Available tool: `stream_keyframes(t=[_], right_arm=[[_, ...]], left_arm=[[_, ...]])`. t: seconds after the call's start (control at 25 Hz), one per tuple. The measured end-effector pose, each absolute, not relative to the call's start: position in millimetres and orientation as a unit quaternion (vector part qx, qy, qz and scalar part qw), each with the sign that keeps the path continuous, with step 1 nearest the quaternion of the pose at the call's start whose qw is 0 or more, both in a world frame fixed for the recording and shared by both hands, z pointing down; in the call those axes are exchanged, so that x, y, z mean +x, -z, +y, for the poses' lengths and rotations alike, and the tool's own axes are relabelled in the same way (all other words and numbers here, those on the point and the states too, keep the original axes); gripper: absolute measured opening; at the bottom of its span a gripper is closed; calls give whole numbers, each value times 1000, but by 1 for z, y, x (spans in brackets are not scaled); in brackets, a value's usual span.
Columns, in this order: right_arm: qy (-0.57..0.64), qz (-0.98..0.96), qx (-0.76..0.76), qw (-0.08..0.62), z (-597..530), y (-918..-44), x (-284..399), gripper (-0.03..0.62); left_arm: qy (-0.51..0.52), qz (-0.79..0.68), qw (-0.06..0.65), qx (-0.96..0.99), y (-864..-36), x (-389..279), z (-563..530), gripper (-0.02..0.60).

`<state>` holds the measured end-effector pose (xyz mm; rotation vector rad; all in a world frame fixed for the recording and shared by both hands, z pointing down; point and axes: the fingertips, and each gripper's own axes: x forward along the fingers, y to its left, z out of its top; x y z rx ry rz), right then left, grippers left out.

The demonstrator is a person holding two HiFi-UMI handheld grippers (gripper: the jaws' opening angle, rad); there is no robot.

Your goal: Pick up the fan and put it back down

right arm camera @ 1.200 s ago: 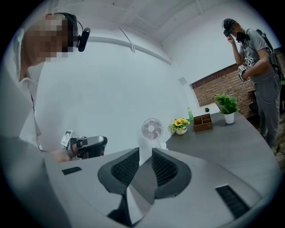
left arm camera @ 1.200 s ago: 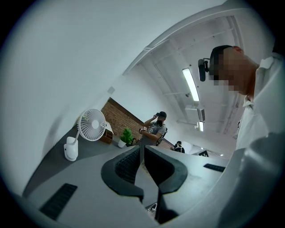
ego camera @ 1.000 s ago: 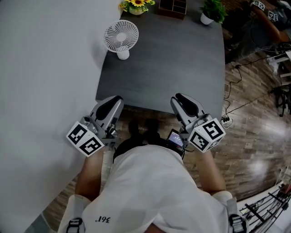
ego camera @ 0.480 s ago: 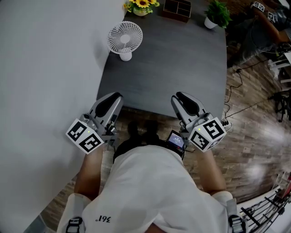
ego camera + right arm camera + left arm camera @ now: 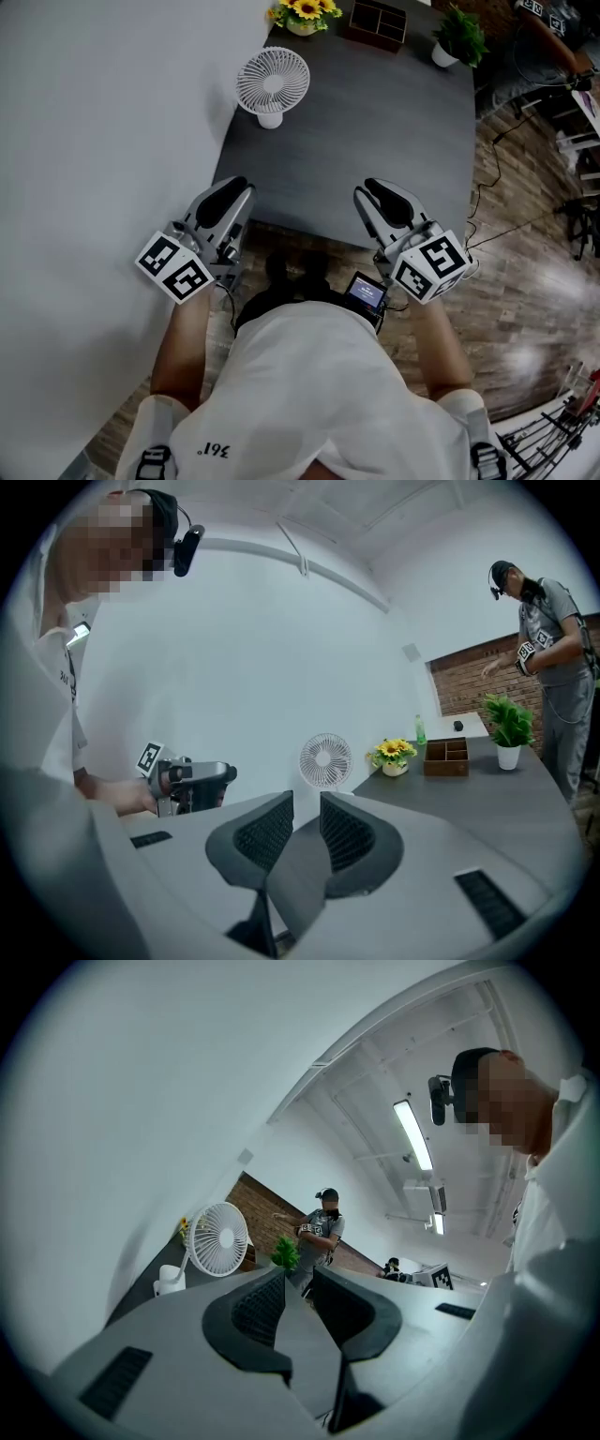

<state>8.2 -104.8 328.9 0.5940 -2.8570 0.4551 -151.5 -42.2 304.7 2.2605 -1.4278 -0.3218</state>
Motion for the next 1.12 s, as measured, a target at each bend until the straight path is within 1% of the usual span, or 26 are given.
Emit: stream_keyframes(t=[0.24, 0.68, 1.12], right_arm=[[-143, -966, 190, 97, -113, -325, -8, 72], [-107, -972, 181, 106, -151, -319, -40, 72], [-92, -974, 169, 116, -189, -324, -71, 108]], left_arm=[[113, -521, 223, 816, -307, -162, -51, 88], [110, -537, 215, 808, -312, -188, -82, 118], [103, -547, 212, 803, -319, -211, -116, 123]])
